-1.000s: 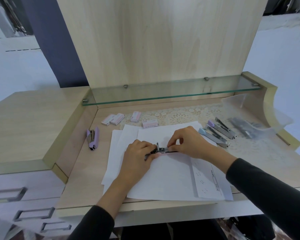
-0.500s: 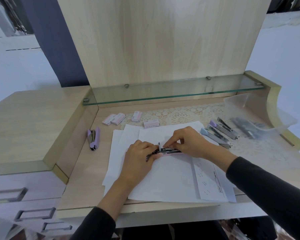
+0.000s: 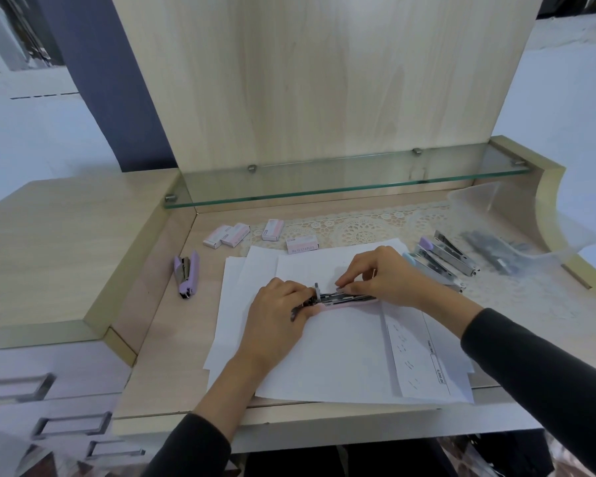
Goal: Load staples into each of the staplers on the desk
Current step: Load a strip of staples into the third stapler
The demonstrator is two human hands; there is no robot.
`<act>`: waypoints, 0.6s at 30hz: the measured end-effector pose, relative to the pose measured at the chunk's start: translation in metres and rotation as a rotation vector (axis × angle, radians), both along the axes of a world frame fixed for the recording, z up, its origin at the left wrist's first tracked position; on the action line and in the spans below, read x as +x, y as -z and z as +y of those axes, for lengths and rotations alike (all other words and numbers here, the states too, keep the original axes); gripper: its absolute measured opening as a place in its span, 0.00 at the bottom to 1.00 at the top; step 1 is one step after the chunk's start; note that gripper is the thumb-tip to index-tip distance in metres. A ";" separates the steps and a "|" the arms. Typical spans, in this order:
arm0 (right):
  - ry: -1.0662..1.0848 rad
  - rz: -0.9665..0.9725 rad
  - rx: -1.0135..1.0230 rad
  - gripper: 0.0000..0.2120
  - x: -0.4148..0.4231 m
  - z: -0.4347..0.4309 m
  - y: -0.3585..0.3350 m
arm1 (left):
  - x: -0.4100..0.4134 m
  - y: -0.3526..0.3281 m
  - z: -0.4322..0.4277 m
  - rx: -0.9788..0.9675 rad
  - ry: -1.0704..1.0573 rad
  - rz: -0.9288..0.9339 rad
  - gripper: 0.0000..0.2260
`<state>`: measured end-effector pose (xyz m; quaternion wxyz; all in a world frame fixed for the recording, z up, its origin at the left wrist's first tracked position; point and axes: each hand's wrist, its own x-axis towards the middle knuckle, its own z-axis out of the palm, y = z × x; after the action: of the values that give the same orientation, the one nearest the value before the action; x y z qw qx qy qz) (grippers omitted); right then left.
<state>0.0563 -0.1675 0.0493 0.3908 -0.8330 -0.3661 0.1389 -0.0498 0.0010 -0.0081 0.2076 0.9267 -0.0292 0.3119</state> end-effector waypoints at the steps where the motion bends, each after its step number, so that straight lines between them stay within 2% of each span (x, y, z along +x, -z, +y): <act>1: 0.002 -0.013 -0.004 0.06 -0.001 -0.001 -0.001 | 0.000 0.000 0.000 -0.007 0.005 0.000 0.13; 9: 0.033 -0.125 0.024 0.05 -0.012 -0.004 0.001 | 0.000 0.001 0.000 0.002 0.008 -0.015 0.14; 14: 0.026 -0.181 -0.044 0.05 -0.015 -0.001 0.002 | 0.000 0.001 -0.001 0.031 -0.010 -0.010 0.08; 18: 0.021 -0.224 -0.054 0.06 -0.015 -0.001 0.003 | 0.001 0.001 0.000 0.038 -0.004 -0.024 0.13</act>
<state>0.0410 -0.1681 0.0465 0.3265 -0.8572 -0.3950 0.0508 -0.0493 0.0008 -0.0090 0.1889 0.9268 -0.0355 0.3227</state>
